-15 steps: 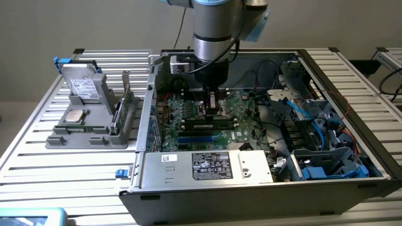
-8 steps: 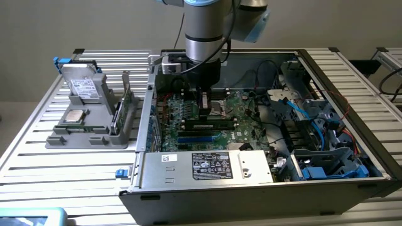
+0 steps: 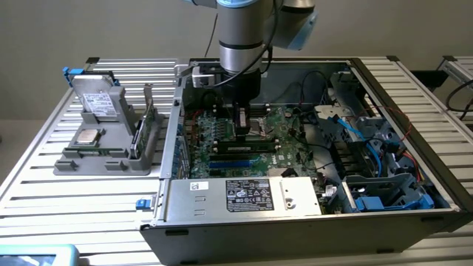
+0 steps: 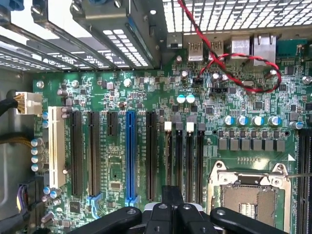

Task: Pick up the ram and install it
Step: 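Press down the ram until it locks into place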

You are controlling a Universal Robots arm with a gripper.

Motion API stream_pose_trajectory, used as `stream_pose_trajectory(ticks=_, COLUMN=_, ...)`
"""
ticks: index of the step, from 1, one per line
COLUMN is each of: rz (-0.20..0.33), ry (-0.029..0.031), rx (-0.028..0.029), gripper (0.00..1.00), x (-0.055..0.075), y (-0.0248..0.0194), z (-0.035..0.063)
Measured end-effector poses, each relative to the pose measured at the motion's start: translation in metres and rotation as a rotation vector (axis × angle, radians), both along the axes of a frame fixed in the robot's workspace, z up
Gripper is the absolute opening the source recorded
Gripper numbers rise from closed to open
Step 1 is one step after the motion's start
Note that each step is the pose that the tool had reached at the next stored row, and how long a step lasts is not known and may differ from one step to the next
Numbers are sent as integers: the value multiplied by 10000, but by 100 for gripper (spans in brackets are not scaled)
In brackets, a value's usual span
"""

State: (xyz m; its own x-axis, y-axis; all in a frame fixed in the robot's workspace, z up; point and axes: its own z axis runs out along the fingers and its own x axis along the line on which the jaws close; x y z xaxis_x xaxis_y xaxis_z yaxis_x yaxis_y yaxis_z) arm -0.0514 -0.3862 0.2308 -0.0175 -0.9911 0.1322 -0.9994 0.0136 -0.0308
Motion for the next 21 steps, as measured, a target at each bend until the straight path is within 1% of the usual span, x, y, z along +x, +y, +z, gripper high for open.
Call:
stream_pose_trajectory(ticks=3, rz=0, ry=0, rx=-17, gripper=11, x=21, y=0, z=-8)
stream_pose_trajectory(ticks=5, rz=-1, ry=17, rx=-34, gripper=11, x=22, y=-1, z=-9)
stream_pose_trajectory(ticks=8, rz=-1, ry=31, rx=-42, gripper=11, x=24, y=0, z=-18)
stream_pose_trajectory(ticks=10, rz=0, ry=58, rx=-58, gripper=11, x=25, y=-1, z=-23)
stream_pose_trajectory(ticks=13, rz=-1, ry=89, rx=-63, gripper=11, x=24, y=-1, z=-33)
stream_pose_trajectory(ticks=18, rz=0, ry=96, rx=-70, gripper=11, x=24, y=-2, z=-57)
stream_pose_trajectory(ticks=21, rz=-1, ry=95, rx=-64, gripper=11, x=24, y=-1, z=-73)
